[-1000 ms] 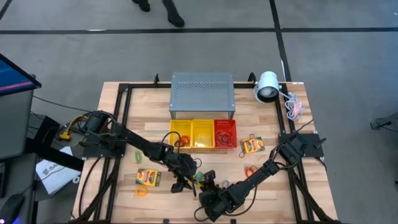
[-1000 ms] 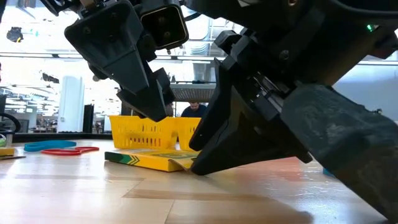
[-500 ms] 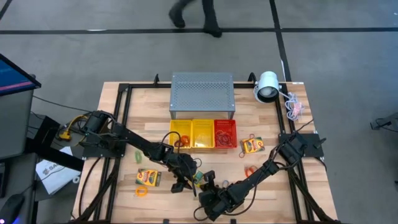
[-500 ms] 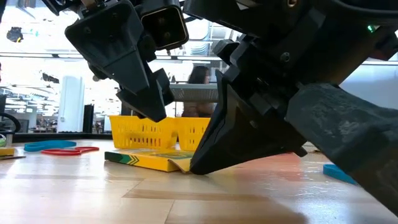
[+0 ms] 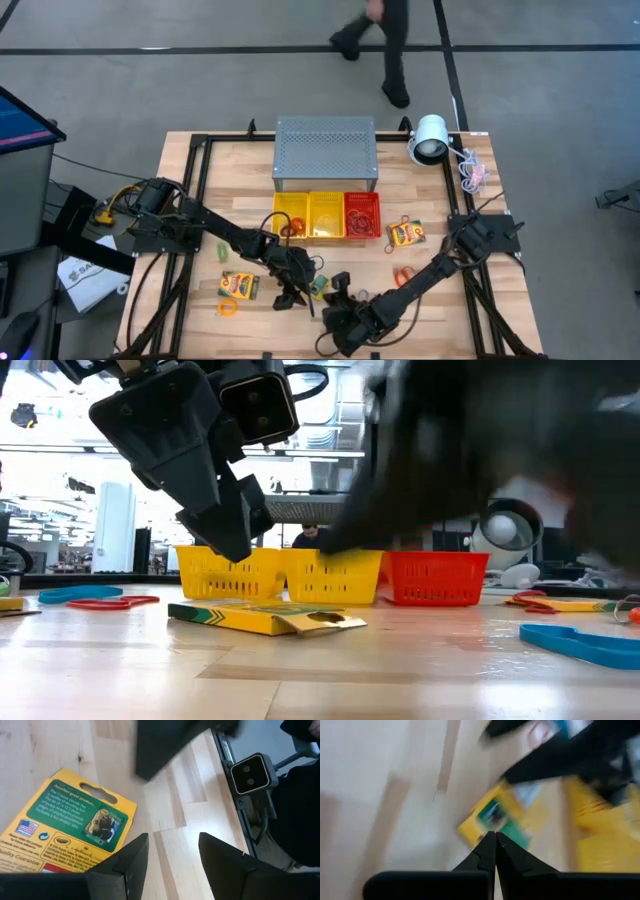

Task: Pick & Place Office Desk Supplies
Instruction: Put the yellow crayon box into the right yellow bin

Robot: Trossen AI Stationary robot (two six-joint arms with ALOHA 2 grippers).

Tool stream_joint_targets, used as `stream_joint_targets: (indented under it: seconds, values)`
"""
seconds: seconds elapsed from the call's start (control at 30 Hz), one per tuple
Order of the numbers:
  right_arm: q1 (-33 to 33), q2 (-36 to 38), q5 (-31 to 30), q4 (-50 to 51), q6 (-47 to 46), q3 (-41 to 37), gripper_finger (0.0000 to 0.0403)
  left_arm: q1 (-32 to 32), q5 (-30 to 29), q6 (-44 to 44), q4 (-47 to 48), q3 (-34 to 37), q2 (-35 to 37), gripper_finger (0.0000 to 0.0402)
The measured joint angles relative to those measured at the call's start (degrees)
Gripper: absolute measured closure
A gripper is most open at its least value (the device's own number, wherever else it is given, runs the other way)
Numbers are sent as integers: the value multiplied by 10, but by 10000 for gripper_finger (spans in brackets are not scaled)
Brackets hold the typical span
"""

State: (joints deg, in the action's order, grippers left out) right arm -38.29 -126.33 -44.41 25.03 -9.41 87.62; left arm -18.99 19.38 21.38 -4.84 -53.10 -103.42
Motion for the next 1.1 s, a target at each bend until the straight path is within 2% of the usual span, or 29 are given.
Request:
stream_joint_targets:
  seconds: [0.23,0.3,0.53,0.77,1.0,1.1]
  values:
    - [-11,29,-17,-3,-24,1,400,-8,-2,-36,1,0,0,230]
    - [-11,30,-18,-5,-37,1,399,-16,-18,-57,10,0,0,230]
    - [-14,42,-19,-43,-50,1,398,-39,-137,-142,158,-43,0,230]
    - [-16,64,-20,-61,-49,2,398,-23,-151,-208,260,-127,0,228]
    - [-35,70,-27,-56,-63,2,398,6,-151,-222,346,-171,0,186]
    - [-48,71,-56,-42,-76,2,398,21,-151,-222,355,-172,0,155]
